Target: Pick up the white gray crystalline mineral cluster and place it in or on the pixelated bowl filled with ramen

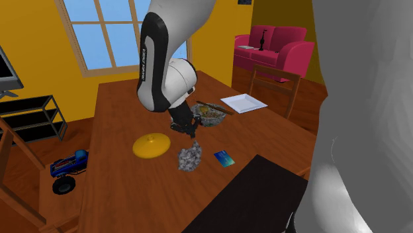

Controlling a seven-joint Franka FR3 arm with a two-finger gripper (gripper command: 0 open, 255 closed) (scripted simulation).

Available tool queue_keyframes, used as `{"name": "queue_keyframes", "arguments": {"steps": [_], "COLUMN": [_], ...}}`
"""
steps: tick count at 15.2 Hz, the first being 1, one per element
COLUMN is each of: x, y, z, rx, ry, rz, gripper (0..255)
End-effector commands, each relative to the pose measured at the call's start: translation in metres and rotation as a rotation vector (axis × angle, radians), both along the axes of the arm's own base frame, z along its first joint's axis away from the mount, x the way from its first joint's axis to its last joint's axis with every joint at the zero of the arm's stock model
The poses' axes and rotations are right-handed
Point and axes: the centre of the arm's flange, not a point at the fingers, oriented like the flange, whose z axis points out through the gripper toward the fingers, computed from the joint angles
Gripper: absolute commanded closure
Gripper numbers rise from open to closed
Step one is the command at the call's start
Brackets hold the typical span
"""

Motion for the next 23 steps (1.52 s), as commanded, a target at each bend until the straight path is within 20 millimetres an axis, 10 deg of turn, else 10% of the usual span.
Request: {"name": "queue_keyframes", "arguments": {"steps": [1, 5, 20, 21, 23], "x": [0.000, -0.039, -0.046, -0.046, -0.046], "y": [0.000, 0.012, 0.005, 0.005, 0.005], "z": [0.000, 0.003, -0.036, -0.036, -0.036], "rx": [0.000, 0.112, 0.112, 0.112, 0.112], "ry": [0.000, -0.016, -0.016, -0.016, -0.016], "rz": [0.000, -0.061, -0.061, -0.061, -0.061], "gripper": [0, 0, 0, 255, 255]}}
